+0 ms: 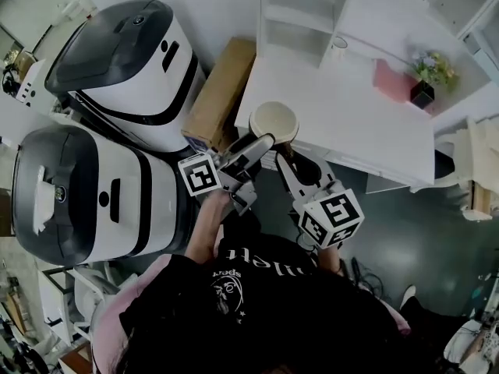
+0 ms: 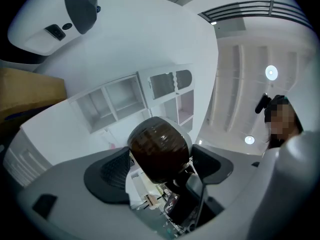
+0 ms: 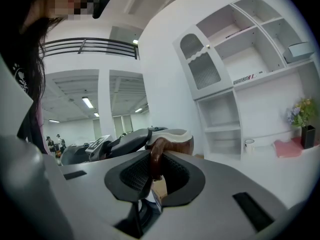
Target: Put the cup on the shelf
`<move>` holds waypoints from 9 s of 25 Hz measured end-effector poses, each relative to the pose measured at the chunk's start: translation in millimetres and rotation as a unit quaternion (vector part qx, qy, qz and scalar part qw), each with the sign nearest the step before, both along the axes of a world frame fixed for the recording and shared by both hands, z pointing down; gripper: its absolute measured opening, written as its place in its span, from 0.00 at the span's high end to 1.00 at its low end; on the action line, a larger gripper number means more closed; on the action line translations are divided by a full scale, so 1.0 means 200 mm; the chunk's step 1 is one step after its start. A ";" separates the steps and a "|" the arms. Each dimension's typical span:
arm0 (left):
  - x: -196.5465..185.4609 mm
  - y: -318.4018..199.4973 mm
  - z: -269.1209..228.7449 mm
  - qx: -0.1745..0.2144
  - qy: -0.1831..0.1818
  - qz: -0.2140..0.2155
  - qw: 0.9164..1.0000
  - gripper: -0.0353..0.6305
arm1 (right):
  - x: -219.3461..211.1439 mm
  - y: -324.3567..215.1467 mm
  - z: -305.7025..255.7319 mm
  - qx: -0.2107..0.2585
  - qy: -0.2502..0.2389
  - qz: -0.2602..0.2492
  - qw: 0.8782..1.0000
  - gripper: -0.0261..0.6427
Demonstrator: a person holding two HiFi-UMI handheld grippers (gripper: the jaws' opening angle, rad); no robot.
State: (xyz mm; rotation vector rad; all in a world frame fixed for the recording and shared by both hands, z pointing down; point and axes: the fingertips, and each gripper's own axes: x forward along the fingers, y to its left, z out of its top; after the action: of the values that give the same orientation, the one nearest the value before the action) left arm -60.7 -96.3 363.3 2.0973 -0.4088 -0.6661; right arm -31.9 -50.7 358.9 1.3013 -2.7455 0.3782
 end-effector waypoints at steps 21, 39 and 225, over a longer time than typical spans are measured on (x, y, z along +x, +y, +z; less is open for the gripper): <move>-0.22 -0.53 0.23 -0.067 0.019 0.025 0.997 0.36 | -0.24 -0.53 0.19 -0.056 0.019 0.026 0.998 0.84; 0.15 -1.26 0.44 -0.105 -0.010 0.009 0.994 0.36 | 0.17 -1.29 0.36 -0.110 -0.052 0.020 0.992 0.84; 0.26 0.72 0.25 0.139 -0.280 0.000 0.950 0.87 | 0.41 0.49 0.32 -0.027 -0.006 0.070 0.997 0.87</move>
State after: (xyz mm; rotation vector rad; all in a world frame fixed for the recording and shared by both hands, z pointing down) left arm -8.7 47.0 413.0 2.5473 -0.6565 -0.1111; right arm 49.1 47.3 423.5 1.4863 -2.6422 0.4671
